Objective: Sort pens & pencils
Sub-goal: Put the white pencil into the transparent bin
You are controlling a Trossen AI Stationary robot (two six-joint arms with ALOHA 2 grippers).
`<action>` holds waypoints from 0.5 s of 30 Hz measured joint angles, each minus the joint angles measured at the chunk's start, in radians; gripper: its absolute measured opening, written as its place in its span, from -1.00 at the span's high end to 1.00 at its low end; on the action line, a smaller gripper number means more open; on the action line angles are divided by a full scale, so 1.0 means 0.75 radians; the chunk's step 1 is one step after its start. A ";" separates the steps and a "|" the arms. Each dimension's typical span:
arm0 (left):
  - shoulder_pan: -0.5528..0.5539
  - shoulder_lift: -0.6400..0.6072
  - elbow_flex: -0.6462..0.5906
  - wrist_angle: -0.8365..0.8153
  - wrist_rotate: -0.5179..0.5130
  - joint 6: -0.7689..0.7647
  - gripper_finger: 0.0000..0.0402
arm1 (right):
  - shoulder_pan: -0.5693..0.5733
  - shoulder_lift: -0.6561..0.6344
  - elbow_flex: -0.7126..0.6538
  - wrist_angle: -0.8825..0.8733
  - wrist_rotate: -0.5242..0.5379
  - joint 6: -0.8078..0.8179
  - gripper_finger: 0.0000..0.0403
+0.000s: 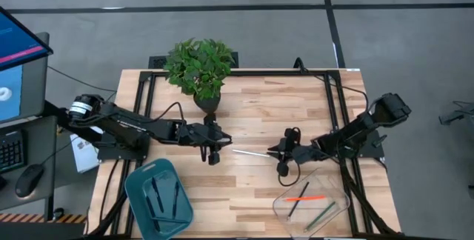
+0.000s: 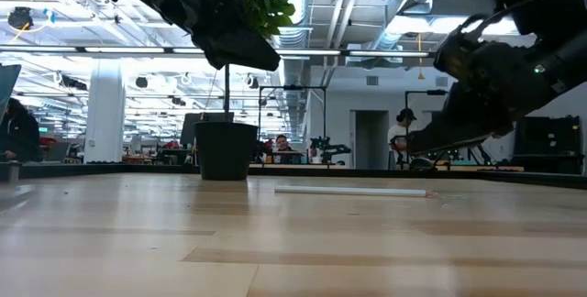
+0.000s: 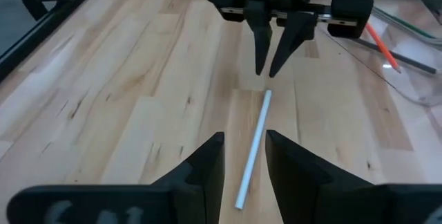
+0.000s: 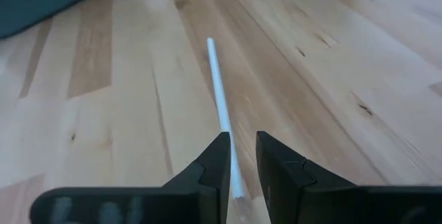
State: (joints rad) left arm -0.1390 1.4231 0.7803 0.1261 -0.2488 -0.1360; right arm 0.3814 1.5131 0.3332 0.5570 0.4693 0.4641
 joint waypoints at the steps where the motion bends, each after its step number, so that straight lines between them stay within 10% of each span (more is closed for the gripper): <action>1: 0.000 0.000 0.000 0.000 0.000 0.000 0.51 | -0.007 0.000 0.000 -0.003 -0.006 0.000 0.54; 15: 0.000 0.001 0.000 -0.006 0.001 -0.005 0.51 | -0.043 -0.001 0.000 -0.074 -0.032 0.032 0.54</action>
State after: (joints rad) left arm -0.1390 1.4235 0.7803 0.1215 -0.2478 -0.1394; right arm 0.3495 1.5127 0.3332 0.5018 0.4450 0.4880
